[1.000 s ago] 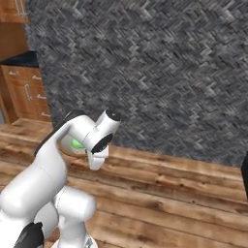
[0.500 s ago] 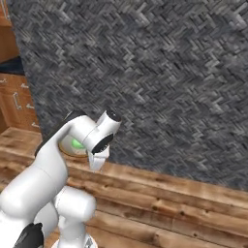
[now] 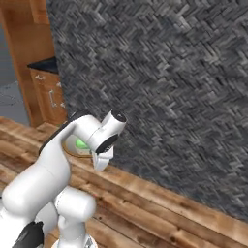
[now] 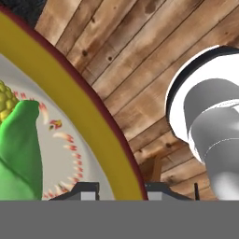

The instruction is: Pick the chicken drumstick and corn from their plates and place them in the bowl. Then put the bowl in the fridge.

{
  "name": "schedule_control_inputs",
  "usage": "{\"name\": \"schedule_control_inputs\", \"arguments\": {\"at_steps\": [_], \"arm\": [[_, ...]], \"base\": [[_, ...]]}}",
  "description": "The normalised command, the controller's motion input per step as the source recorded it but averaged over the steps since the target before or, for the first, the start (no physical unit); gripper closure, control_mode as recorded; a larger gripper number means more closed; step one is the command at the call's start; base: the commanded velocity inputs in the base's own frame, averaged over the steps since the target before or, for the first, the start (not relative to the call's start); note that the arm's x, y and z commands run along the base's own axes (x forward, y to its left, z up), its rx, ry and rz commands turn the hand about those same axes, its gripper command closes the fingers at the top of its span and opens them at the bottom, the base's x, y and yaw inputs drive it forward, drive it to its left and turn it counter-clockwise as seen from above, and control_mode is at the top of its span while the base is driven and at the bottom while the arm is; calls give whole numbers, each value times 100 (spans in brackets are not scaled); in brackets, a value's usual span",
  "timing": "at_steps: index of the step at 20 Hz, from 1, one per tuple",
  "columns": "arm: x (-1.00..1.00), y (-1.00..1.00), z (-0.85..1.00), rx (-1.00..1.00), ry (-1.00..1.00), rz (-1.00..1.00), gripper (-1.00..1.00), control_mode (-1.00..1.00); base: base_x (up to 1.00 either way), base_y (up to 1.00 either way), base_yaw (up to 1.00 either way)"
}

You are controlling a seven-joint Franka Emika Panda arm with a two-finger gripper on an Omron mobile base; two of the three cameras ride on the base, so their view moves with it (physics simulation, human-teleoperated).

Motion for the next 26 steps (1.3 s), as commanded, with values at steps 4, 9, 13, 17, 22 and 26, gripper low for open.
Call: {"name": "schedule_control_inputs", "arguments": {"at_steps": [4, 9, 13, 17, 22, 26], "arm": [[0, 0, 0, 0, 0, 0, 100, 100], [0, 0, 0, 0, 0, 0, 100, 100], [0, 0, 0, 0, 0, 0, 100, 100], [0, 0, 0, 0, 0, 0, 100, 100], [0, 0, 0, 0, 0, 0, 100, 100], [0, 0, 0, 0, 0, 0, 100, 100]], "base": [[29, 2, 62], [35, 0, 63], [53, 0, 53], [76, -5, 28], [83, -6, 15], [86, -3, 12]]}}
